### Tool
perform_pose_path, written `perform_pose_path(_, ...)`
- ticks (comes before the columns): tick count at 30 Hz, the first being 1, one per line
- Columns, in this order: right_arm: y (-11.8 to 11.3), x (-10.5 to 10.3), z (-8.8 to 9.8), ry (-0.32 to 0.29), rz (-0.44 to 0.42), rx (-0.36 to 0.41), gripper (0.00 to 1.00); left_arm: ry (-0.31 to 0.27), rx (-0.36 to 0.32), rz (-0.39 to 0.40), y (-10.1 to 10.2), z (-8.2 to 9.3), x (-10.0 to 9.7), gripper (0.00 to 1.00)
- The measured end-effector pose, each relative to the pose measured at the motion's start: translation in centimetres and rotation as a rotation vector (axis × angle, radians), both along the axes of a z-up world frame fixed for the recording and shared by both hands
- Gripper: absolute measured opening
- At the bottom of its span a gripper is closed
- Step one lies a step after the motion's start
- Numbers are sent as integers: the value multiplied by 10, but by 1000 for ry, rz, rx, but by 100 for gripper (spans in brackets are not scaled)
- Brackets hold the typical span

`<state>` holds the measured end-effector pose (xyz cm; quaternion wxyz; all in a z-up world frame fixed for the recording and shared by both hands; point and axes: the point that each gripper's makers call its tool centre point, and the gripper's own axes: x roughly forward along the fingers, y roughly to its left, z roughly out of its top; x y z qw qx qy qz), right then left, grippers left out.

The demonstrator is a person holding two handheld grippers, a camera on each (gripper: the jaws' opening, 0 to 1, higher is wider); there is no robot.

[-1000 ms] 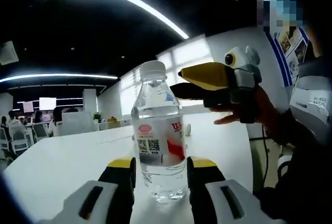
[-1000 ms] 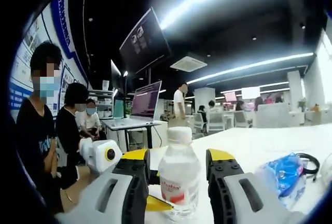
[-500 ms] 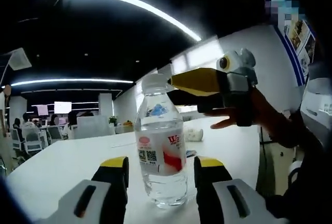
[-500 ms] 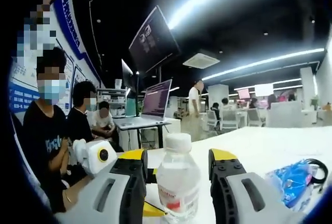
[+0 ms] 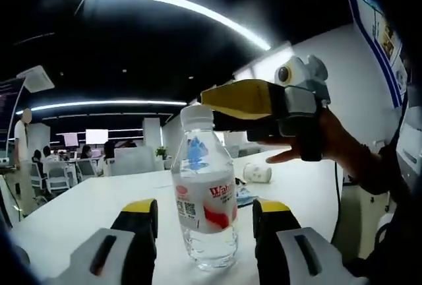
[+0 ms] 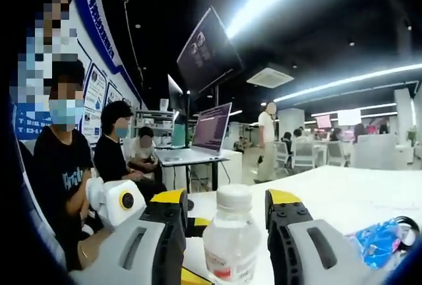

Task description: Arrange the tabletop items into an orderly group along one side of the table until the central work area is clear of visible clutter.

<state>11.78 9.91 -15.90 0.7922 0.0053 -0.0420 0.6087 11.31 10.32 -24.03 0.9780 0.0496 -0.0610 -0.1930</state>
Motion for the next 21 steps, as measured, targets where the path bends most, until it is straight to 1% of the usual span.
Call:
perform_pose_path(3, 1, 1, 0, 2, 1, -5, 45, 2, 0, 10, 0, 1, 0, 58)
perform_pose_path(8, 2, 1, -1, -3, 11, -13, 45, 4, -30, 20, -1, 2, -1, 58)
perform_pose_path(12, 3, 0, 0, -13, 17, -19, 45, 4, -17, 73, 1, 2, 0, 58)
perform_pose_path(16, 5, 0, -3, -20, 28, -33, 44, 5, -4, 100, -1, 1, 0, 58)
perform_pose_path(19, 6, 1, -4, -29, 32, -41, 43, -2, -20, 106, -3, 3, 0, 58)
perform_pose_path(21, 7, 1, -4, -33, 35, -41, 43, 1, -43, 99, -6, 4, 0, 58)
